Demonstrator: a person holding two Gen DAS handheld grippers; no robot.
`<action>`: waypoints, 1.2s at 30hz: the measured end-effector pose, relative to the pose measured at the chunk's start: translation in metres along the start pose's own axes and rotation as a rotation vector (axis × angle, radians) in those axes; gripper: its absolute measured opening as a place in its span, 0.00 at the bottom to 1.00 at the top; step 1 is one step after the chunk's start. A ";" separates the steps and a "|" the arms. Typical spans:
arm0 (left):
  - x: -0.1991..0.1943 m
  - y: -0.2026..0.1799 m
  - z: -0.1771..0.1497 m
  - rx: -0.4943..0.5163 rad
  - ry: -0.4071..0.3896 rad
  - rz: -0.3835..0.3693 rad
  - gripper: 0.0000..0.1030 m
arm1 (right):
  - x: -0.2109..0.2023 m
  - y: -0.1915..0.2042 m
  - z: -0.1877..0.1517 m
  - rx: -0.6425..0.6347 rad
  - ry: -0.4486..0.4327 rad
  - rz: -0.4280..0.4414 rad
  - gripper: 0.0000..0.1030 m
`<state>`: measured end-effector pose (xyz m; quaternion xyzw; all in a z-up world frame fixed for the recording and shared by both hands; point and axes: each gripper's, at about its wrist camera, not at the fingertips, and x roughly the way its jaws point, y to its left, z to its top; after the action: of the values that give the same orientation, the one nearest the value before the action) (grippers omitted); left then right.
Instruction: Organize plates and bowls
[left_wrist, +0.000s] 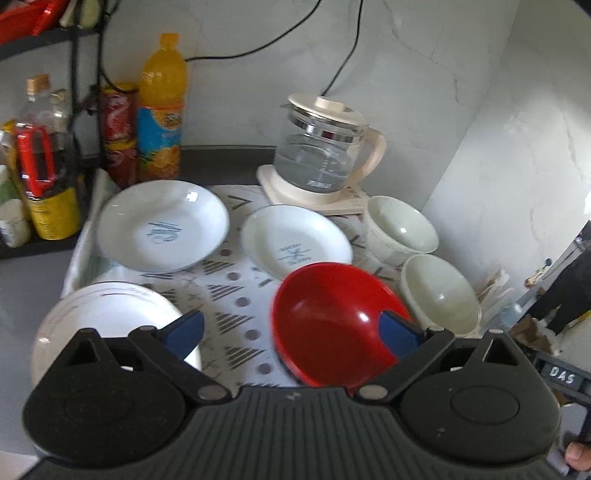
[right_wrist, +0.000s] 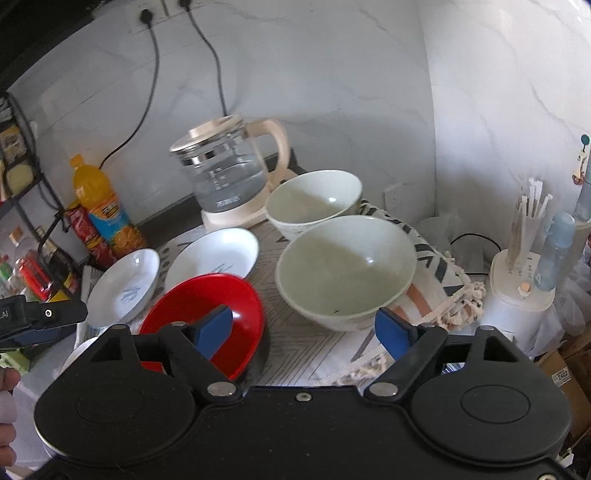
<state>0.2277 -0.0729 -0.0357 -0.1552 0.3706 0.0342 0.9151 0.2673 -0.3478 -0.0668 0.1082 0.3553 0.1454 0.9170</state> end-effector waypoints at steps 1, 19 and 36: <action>0.004 -0.004 0.003 0.003 -0.003 -0.008 0.97 | 0.003 -0.004 0.003 0.006 0.005 -0.004 0.76; 0.108 -0.078 0.045 0.121 0.114 -0.104 0.75 | 0.073 -0.055 0.028 0.102 0.108 -0.102 0.60; 0.196 -0.129 0.045 0.225 0.274 -0.192 0.46 | 0.115 -0.084 0.030 0.163 0.210 -0.145 0.34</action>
<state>0.4219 -0.1918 -0.1068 -0.0898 0.4764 -0.1164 0.8668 0.3852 -0.3893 -0.1419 0.1406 0.4665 0.0602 0.8712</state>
